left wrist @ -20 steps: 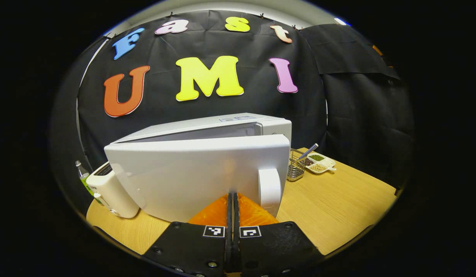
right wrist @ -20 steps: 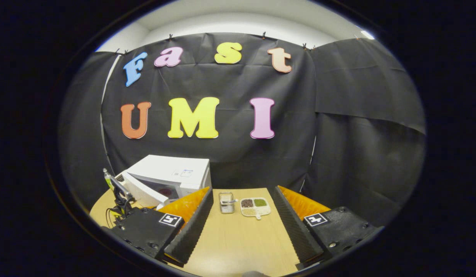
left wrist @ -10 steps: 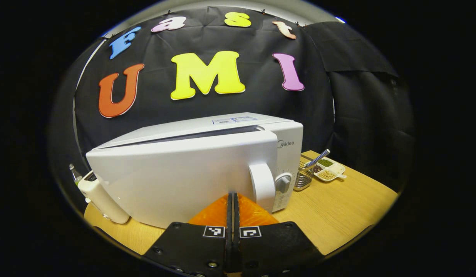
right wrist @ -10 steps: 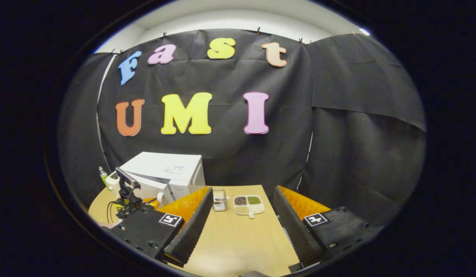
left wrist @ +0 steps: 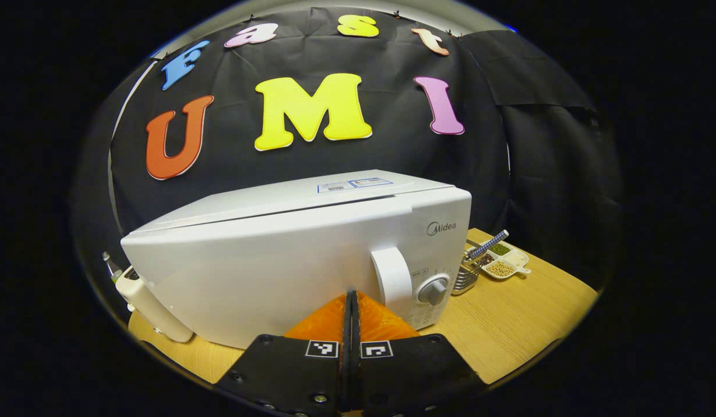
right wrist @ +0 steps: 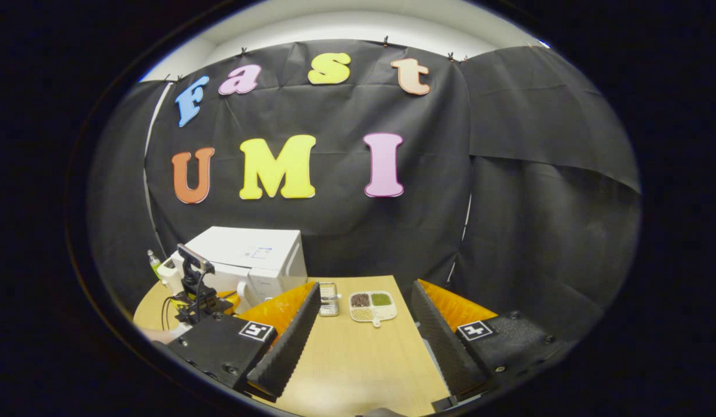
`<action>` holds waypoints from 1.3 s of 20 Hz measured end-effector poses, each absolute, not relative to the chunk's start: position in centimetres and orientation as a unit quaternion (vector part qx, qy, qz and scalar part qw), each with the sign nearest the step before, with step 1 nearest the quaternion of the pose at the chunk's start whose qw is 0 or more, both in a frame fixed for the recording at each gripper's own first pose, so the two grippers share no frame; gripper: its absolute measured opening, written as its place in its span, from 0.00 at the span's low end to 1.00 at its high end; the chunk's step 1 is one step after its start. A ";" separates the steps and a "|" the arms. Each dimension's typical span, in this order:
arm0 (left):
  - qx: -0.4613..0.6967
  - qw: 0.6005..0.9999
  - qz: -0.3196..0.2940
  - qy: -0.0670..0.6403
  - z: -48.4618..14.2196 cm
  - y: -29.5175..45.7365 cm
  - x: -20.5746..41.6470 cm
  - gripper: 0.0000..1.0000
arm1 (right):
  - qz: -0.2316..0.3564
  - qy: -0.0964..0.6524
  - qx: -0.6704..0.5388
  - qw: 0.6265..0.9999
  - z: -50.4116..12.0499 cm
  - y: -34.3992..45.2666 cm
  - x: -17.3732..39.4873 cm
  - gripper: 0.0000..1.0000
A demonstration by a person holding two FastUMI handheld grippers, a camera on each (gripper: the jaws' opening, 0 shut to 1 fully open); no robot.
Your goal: Open the microwave oven with the left hand, put the food in, and close the microwave oven.
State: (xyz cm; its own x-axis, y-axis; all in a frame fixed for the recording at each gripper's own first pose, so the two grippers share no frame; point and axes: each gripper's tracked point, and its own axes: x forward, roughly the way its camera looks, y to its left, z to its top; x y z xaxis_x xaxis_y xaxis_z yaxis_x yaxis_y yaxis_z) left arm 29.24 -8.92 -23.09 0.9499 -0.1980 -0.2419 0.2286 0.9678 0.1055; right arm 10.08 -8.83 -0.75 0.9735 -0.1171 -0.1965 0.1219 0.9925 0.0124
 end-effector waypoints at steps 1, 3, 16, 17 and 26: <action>0.066 0.985 -0.107 0.115 -23.0 -8.9 29.3 0.00 | -0.058 0.097 0.011 0.993 -0.7 -8.6 10.1 1.00; 0.063 0.986 -0.102 0.118 -23.2 -9.0 29.9 0.00 | -0.054 0.093 0.007 0.994 -0.3 -8.3 9.9 1.00; 0.090 0.978 -0.090 0.163 -25.5 -5.1 21.4 0.66 | -0.071 0.074 0.008 0.995 -0.2 -4.7 4.2 1.00; 0.088 0.977 -0.092 0.170 -26.0 -4.9 20.3 0.96 | -0.071 0.076 0.012 0.994 -0.6 -4.0 3.3 1.00; 0.001 0.984 -0.109 0.141 -16.7 -0.4 4.3 0.96 | -0.051 0.087 0.023 0.995 -3.9 4.4 -2.4 0.92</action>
State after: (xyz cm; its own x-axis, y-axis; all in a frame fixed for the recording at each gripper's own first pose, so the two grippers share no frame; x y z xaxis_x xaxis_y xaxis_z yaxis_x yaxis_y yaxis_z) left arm 4.25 -0.36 -16.71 0.9364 -0.2144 -0.2779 0.2152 0.9762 -0.0280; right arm -2.41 4.37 -3.95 0.9796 -0.0971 -0.1757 0.1052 0.9937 0.0376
